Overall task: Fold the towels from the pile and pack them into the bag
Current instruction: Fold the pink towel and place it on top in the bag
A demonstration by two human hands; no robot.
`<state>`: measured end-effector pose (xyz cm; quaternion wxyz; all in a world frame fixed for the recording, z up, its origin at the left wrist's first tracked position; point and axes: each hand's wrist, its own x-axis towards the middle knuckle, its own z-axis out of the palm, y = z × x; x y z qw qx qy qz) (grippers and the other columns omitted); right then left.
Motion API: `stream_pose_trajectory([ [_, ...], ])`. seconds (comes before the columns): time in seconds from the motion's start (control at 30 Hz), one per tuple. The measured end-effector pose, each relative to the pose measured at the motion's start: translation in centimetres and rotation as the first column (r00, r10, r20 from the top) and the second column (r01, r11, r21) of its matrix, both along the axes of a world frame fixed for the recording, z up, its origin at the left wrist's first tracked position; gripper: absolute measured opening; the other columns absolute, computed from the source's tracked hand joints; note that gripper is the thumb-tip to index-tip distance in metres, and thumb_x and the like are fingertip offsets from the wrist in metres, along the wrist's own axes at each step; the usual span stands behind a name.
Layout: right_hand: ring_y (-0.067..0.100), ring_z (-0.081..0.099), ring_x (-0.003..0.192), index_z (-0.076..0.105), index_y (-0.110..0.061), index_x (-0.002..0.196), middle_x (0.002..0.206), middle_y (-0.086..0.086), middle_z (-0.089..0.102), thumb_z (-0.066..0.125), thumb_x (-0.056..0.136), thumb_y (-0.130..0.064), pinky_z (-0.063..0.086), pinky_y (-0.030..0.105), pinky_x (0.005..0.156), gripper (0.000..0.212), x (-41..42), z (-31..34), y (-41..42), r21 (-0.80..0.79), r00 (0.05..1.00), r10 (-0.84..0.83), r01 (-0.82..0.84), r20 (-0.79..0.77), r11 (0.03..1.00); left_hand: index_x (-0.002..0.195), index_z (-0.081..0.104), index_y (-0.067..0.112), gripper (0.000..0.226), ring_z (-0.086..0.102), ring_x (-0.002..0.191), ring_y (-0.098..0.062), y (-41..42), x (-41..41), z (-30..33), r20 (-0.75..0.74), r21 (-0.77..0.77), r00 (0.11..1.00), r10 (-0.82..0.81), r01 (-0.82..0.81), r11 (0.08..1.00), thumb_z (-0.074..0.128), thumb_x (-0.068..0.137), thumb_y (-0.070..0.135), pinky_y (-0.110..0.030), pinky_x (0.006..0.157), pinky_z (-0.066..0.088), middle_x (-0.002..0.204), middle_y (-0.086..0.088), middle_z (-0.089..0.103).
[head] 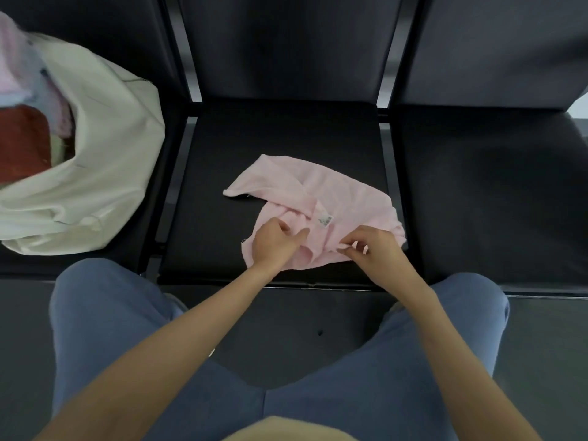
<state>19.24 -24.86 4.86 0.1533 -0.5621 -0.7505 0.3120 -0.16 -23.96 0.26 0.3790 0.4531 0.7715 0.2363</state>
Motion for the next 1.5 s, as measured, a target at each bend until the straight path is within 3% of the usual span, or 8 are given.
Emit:
stream_pose_trajectory([
  [0.13,0.000,0.052,0.064,0.076,-0.013,0.094,0.090,-0.003,0.070,0.065,0.088,-0.010,0.040,0.007,0.062,0.012,0.0,0.2,0.6,0.021,1.000,0.011,-0.011,0.005,1.000,0.078,0.050,0.018,0.021,0.056,0.077,-0.017,-0.1,0.6,-0.2,-0.075,-0.085,0.990,-0.118,0.111,0.990,0.070,0.083,0.026,-0.033,0.074,0.049,0.082,-0.001,0.059],
  [0.43,0.004,0.061,0.073,0.070,-0.013,0.095,0.079,-0.010,0.065,0.062,0.089,-0.008,0.049,0.015,0.071,0.011,-0.8,1.6,2.4,-0.041,0.994,0.017,-0.021,-0.106,0.999,0.083,0.058,0.014,0.011,0.055,0.072,-0.006,-0.2,0.1,0.0,0.015,0.193,0.993,-0.120,0.115,0.974,0.067,0.087,0.010,-0.007,0.065,0.043,0.075,0.011,0.058],
  [0.6,0.005,0.058,0.071,0.070,-0.013,0.089,0.078,-0.004,0.064,0.065,0.084,-0.003,0.049,0.020,0.069,0.012,-1.6,0.8,3.6,-0.103,0.991,0.122,-0.127,-0.053,0.986,0.082,0.059,0.012,0.022,0.066,0.083,-0.021,0.3,0.5,1.0,0.451,0.195,0.893,-0.006,-0.092,0.976,0.074,0.078,-0.004,-0.032,0.075,0.058,0.085,-0.004,0.066],
  [0.77,0.007,0.060,0.070,0.056,-0.016,0.103,0.081,-0.001,0.063,0.068,0.084,-0.009,0.052,0.024,0.067,0.024,-2.4,0.0,4.6,-0.098,0.992,0.102,-0.109,-0.074,0.989,0.099,0.057,0.011,0.031,0.068,0.093,-0.018,0.5,0.5,2.1,0.562,0.194,0.824,-0.072,-0.047,0.980,0.072,0.078,-0.007,-0.023,0.081,0.055,0.098,-0.011,0.068],
  [1.0,0.010,0.062,0.075,0.056,-0.019,0.122,0.086,0.001,0.064,0.069,0.085,-0.011,0.054,0.028,0.076,0.040,-2.9,-0.8,5.2,-0.101,0.988,0.145,-0.150,-0.054,0.983,0.096,0.046,0.020,0.044,0.067,0.084,-0.014,0.8,0.2,2.3,0.512,0.216,0.859,0.000,-0.129,0.968,0.080,0.073,0.002,-0.019,0.070,0.051,0.106,-0.002,0.051],
  [1.2,0.011,0.062,0.068,0.067,-0.017,0.095,0.079,0.003,0.067,0.067,0.083,-0.006,0.056,0.035,0.072,0.017,-3.1,-0.9,5.4,-0.110,0.989,0.126,-0.134,-0.074,0.985,0.087,0.042,0.024,0.049,0.065,0.079,-0.015,1.0,0.3,1.8,0.447,0.248,0.895,0.001,-0.125,0.961,0.083,0.069,0.005,-0.017,0.067,0.049,0.104,-0.007,0.045],
  [1.33,0.010,0.064,0.071,0.065,-0.026,0.110,0.079,0.002,0.067,0.068,0.082,-0.004,0.055,0.024,0.070,0.036,-3.0,-0.8,5.1,-0.147,0.984,0.156,-0.168,-0.087,0.975,0.085,0.039,0.016,0.050,0.064,0.069,-0.007,0.7,0.2,1.5,0.470,0.240,0.882,-0.020,-0.106,0.965,0.083,0.067,-0.001,-0.024,0.070,0.052,0.089,0.000,0.044],
  [1.5,0.007,0.062,0.067,0.068,-0.019,0.091,0.076,0.000,0.067,0.066,0.083,-0.005,0.056,0.035,0.072,0.016,-3.0,-0.5,5.0,-0.125,0.990,0.124,-0.131,-0.065,0.983,0.081,0.043,0.014,0.050,0.060,0.072,-0.017,0.9,0.0,1.2,0.416,0.250,0.908,0.037,-0.154,0.956,0.089,0.062,0.016,-0.038,0.072,0.056,0.081,0.000,0.046],
])
